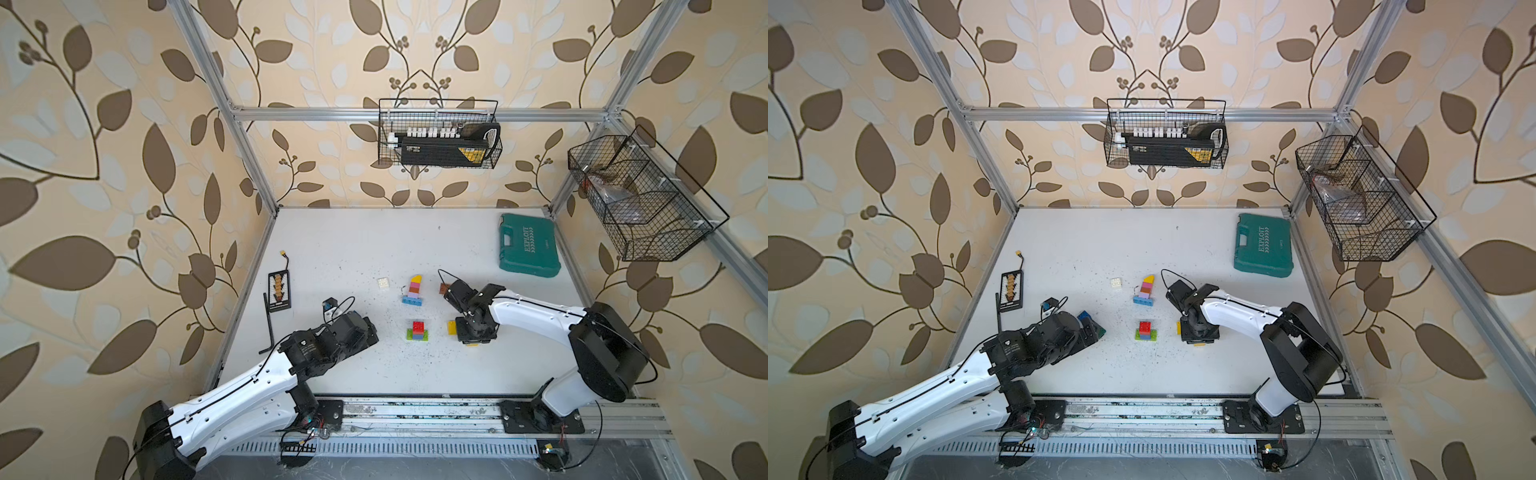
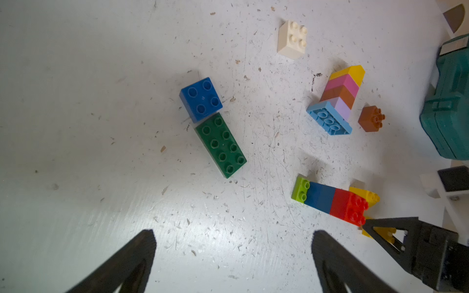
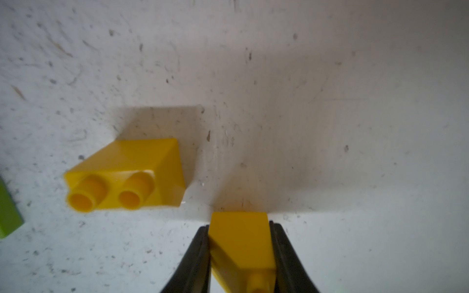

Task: Assemble the number 1 with lego
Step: Pick up the lego brick from the center of the board, then assemble the lego brick with the lego brick.

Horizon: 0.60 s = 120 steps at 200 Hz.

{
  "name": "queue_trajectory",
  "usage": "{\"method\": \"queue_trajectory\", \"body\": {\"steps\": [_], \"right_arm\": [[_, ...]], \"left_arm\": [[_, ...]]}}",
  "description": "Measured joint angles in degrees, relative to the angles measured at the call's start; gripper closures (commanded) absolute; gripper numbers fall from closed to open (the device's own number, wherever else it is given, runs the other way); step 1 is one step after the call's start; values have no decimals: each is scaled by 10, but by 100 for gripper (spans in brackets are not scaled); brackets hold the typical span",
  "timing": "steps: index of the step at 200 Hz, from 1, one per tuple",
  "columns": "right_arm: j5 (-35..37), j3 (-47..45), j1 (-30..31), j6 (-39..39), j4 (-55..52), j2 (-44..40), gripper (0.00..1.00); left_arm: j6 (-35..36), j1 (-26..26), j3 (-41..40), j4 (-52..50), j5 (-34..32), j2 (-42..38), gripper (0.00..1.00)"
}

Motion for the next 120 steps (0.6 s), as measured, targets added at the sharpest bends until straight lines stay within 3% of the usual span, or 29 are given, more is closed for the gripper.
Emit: {"method": "queue_trajectory", "body": {"steps": [25, 61, 120], "right_arm": [[-5, 16, 12, 24, -31, -26, 85], [-6, 108, 79, 65, -73, -23, 86], [21, 301, 173, 129, -137, 106, 88]], "left_arm": [[-1, 0, -1, 0, 0, -14, 1], [-6, 0, -7, 0, 0, -42, 1], [-13, 0, -40, -3, 0, -116, 1]]}}
